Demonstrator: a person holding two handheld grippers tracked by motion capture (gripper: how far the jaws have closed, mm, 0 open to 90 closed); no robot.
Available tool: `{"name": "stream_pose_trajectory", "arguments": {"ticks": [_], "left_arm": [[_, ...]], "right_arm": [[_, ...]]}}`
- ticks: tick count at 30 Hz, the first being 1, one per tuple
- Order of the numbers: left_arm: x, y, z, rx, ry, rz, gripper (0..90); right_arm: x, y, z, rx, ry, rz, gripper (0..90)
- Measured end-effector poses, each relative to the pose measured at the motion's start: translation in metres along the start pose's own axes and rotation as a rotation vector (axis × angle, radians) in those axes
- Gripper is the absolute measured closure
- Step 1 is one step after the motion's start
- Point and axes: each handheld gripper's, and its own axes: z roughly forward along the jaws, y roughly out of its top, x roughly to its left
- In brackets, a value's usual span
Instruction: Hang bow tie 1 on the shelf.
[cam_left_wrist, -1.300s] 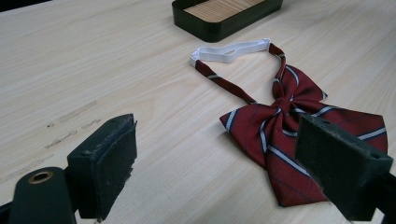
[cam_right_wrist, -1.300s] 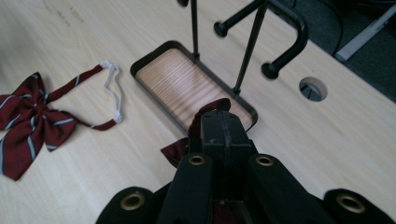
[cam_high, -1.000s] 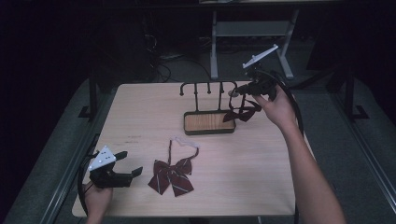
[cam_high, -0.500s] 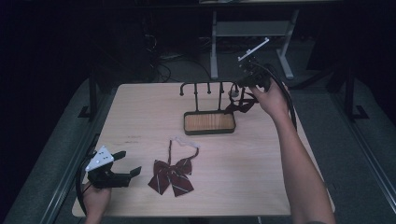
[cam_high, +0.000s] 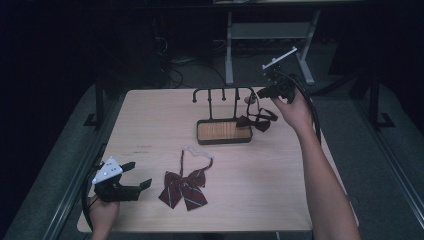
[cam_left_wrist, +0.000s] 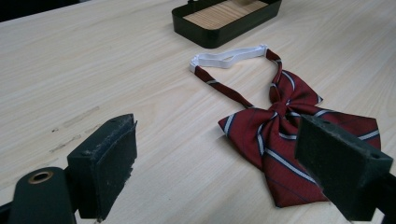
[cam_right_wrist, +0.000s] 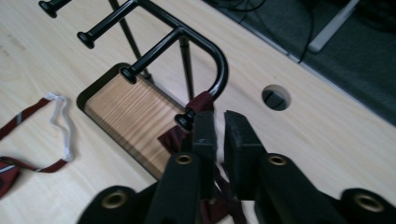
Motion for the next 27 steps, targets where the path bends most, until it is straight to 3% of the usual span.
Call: {"name": "stream_pose_trajectory", "arguments": {"ticks": [7,12,19,20,27], "left_arm": [[0.000,0.000,-0.001,-0.010,0.004,-0.008,12.8],[0.001,0.000,-0.001,-0.011,0.000,-0.015,12.8],[0.000,0.000,0.000,-0.013,-0.001,-0.020,12.8],[-0.001,0.001,0.000,-0.007,0.000,-0.016,12.8],[-0.003,0.001,0.000,-0.004,-0.002,-0.007,12.8]], "right_arm": [[0.002,-0.008,-0.010,-0.014,0.020,0.004,78.4],[0.011,-0.019,-0.018,-0.034,0.036,-0.001,74.5],[0.035,-0.037,-0.032,-0.056,0.103,-0.035,69.6],[0.043,-0.041,-0.035,-0.057,0.114,-0.055,68.7],[0.063,-0.051,-0.036,-0.044,0.167,-0.082,64.9]]}}
